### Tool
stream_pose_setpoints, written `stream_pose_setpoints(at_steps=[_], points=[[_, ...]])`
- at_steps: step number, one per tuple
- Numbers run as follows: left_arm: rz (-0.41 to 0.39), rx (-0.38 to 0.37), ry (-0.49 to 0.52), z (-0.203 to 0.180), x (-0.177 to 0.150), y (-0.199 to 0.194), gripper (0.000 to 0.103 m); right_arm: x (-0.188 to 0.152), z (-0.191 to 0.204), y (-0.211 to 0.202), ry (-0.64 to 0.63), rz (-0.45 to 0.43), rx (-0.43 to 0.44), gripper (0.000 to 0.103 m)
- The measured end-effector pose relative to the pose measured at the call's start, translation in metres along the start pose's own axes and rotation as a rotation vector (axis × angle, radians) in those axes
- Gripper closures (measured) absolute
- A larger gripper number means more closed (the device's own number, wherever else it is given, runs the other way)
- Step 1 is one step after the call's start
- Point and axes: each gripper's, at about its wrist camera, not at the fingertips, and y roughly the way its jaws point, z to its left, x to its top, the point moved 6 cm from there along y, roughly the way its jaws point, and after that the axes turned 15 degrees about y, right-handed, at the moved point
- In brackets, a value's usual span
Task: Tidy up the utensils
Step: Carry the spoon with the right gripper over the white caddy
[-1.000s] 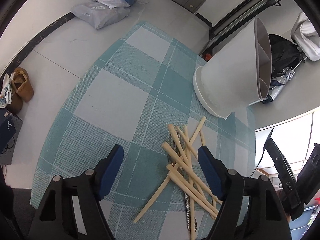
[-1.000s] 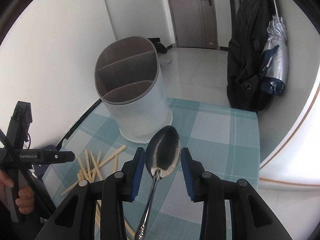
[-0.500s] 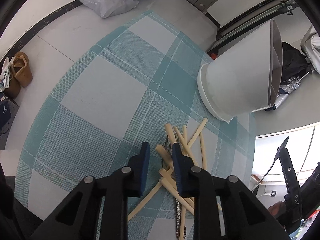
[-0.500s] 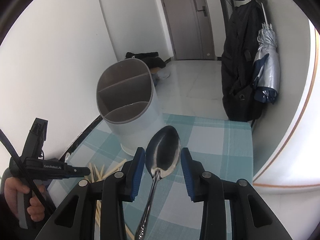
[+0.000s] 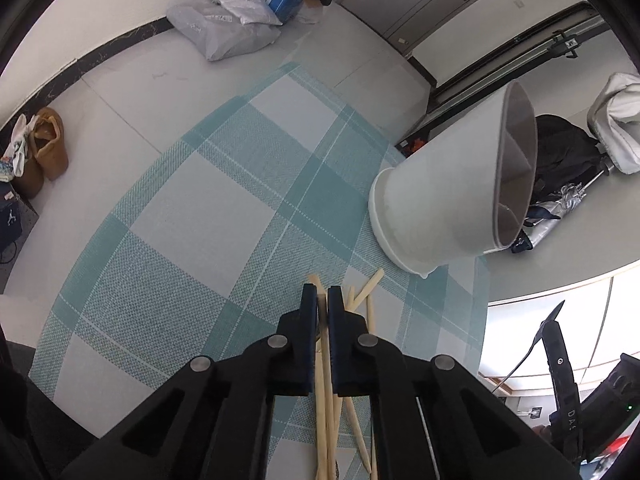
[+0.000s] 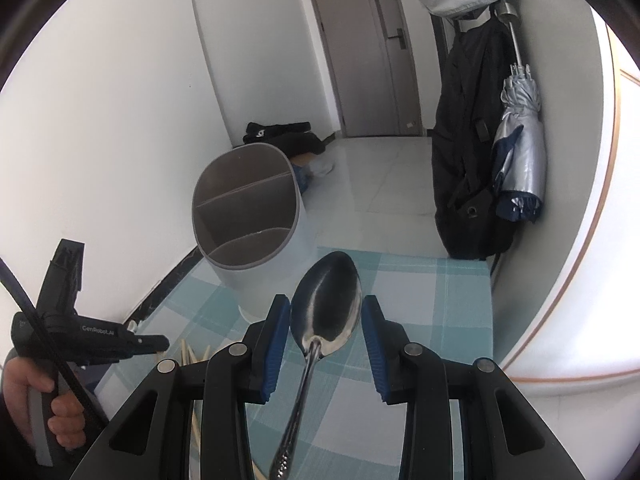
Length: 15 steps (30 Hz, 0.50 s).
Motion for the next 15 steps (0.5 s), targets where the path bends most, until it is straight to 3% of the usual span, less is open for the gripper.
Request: stream_pose_setpoints(at_steps=[6, 15], points=[[-0.083, 0.013, 0.089, -0.021, 0.013, -0.021, 0.102, 0.0, 0.005, -0.008, -0.009, -0.029, -0.001, 0.067], [-0.158, 0.007, 0.117, -0.036, 0.035, -0.042, 0.102, -0.002, 0.013, -0.013, -0.011, -0.045, -0.019, 0.067]])
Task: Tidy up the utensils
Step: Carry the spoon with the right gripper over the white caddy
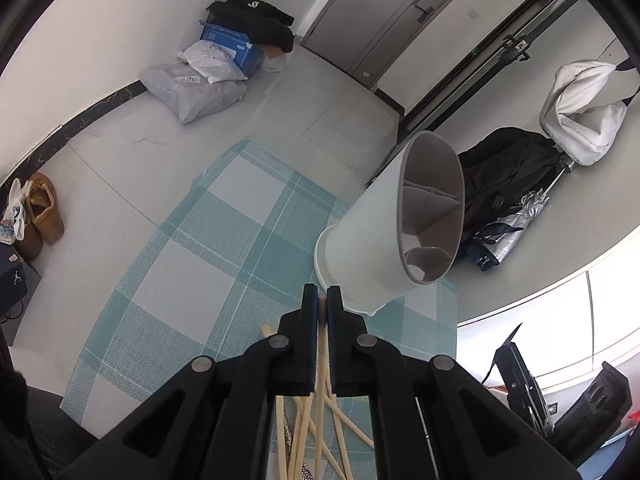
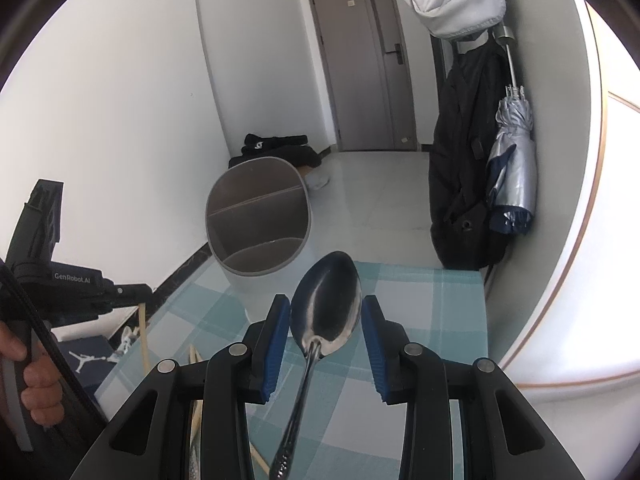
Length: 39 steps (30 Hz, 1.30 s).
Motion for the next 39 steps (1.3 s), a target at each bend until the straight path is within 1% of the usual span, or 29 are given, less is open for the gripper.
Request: stream_pose_setpoints(at_steps=[6, 10, 16, 19, 22, 26, 30, 33, 35, 39], points=[[-0.08, -0.02, 0.056, -0.017, 0.018, -0.03, 0.102, 0.005, 0.004, -0.008, 0.006, -0.032, -0.001, 0.067], [-0.124, -0.042, 0.074, -0.027, 0.032, -0.047, 0.102, 0.016, 0.008, -0.016, 0.015, -0.068, 0.015, 0.067], [-0.207, -0.079, 0.094, -0.044, 0.066, -0.072, 0.102, 0.052, 0.022, -0.033, 0.016, -0.144, 0.061, 0.067], [-0.274, -0.08, 0.116, -0.053, 0.091, -0.085, 0.102, 0.077, 0.032, -0.035, 0.022, -0.172, 0.086, 0.067], [-0.344, -0.064, 0.141, -0.059, 0.116, -0.094, 0.102, 0.102, 0.047, -0.035, -0.003, -0.204, 0.111, 0.067], [-0.41, -0.062, 0.147, -0.062, 0.143, -0.095, 0.102, 0.136, 0.069, -0.025, -0.051, -0.239, 0.14, 0.067], [-0.468, -0.063, 0.145, -0.06, 0.163, -0.091, 0.102, 0.164, 0.084, -0.003, -0.087, -0.256, 0.154, 0.067], [-0.507, -0.038, 0.174, -0.061, 0.173, -0.086, 0.102, 0.177, 0.091, 0.014, -0.097, -0.266, 0.157, 0.067], [-0.531, -0.039, 0.194, -0.062, 0.179, -0.082, 0.102, 0.184, 0.094, 0.028, -0.107, -0.278, 0.154, 0.067], [-0.559, -0.021, 0.211, -0.058, 0.191, -0.071, 0.102, 0.195, 0.096, 0.053, -0.108, -0.294, 0.155, 0.067]])
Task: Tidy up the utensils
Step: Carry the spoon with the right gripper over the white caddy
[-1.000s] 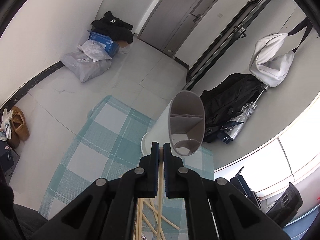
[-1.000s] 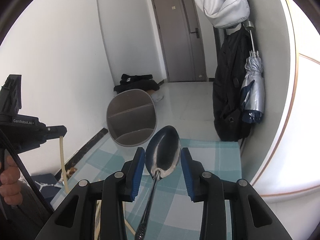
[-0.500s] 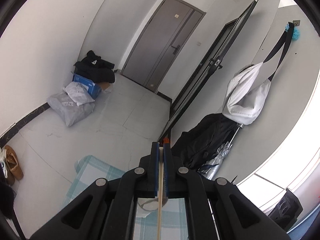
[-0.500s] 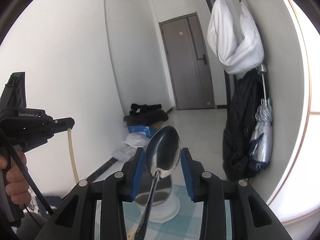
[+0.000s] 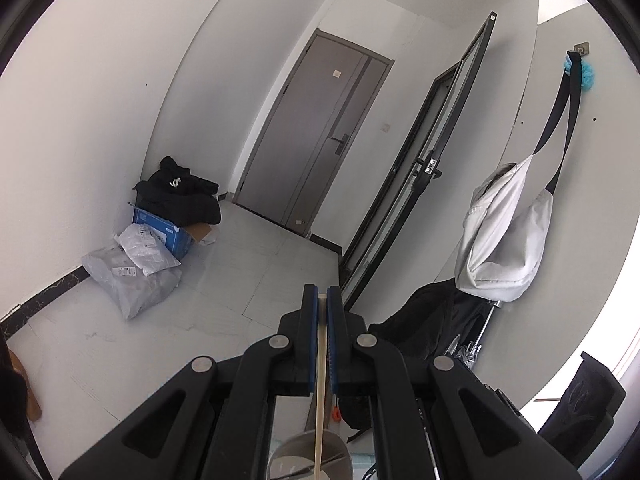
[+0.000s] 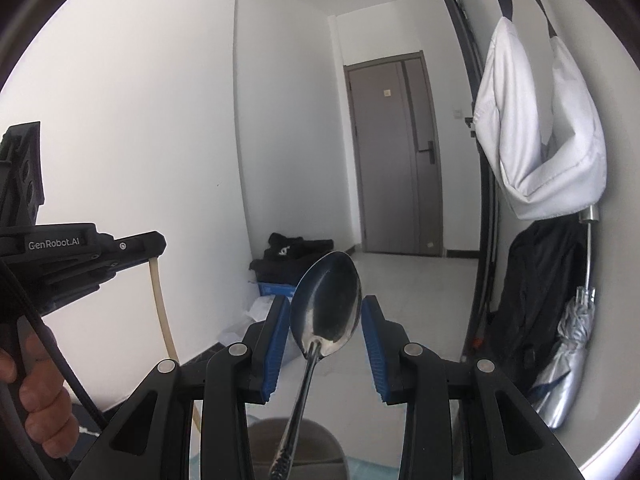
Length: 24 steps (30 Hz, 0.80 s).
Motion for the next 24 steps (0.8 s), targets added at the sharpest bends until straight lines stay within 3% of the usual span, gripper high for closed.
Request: stream_pose_setpoints(at_steps=[11, 24], points=[[-0.015, 0.009, 0.07, 0.007, -0.014, 0.039, 0.102, -0.038, -0.011, 0.049, -0.013, -0.044, -0.016, 0.067], [0.027, -0.02, 0.127, -0.004, -0.033, 0.052, 0.102, -0.068, -0.015, 0.05, -0.057, -0.002, 0.019, 0.067]])
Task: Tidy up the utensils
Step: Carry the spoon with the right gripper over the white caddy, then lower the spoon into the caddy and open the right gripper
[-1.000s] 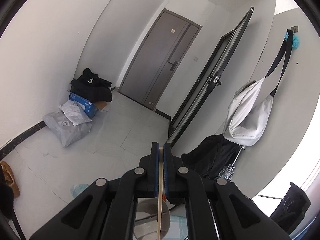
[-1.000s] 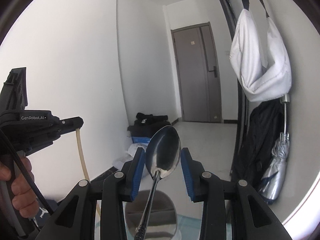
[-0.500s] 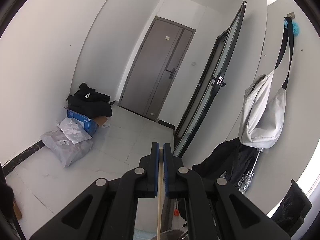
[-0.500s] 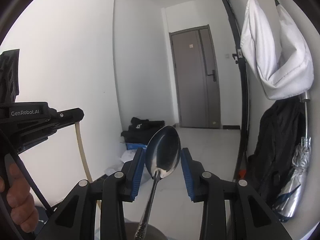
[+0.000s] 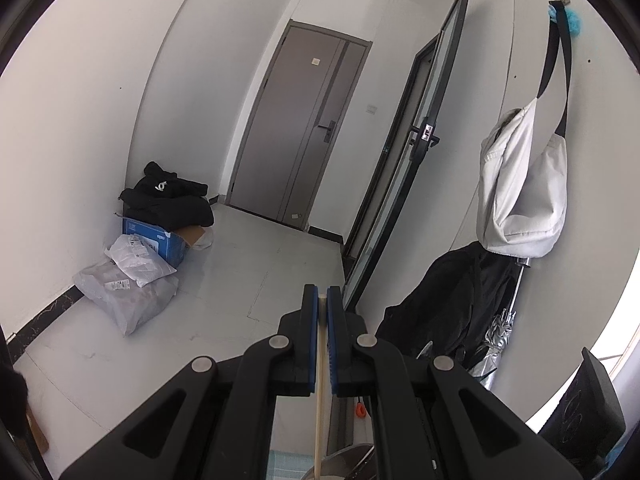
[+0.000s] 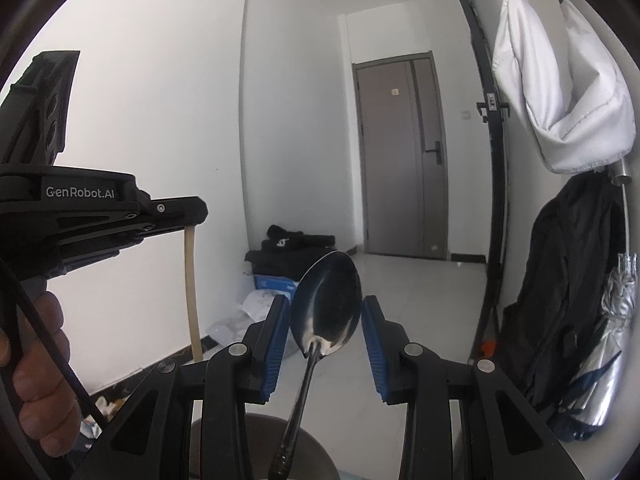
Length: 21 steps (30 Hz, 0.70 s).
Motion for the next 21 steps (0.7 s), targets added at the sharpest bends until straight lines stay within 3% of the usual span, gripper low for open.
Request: stream_pose_setpoints(at_steps=[9, 12, 16, 21], points=[[0.123, -0.083, -0.006, -0.002, -0.013, 0.006, 0.1, -0.015, 0.005, -0.008, -0.061, 0.103, 0.058, 0.067], [0.161, -0.053, -0.035, 0.006, -0.013, 0.004, 0.088, -0.02, 0.004, -0.008, -0.055, 0.155, 0.063, 0.067], [0.166, -0.025, -0.069, 0.012, -0.011, -0.007, 0.056, -0.022, 0.0, -0.018, -0.025, 0.189, 0.08, 0.056], [0.166, 0.021, -0.074, 0.015, -0.007, -0.029, 0.049, -0.016, -0.006, -0.046, 0.006, 0.173, 0.054, 0.046]])
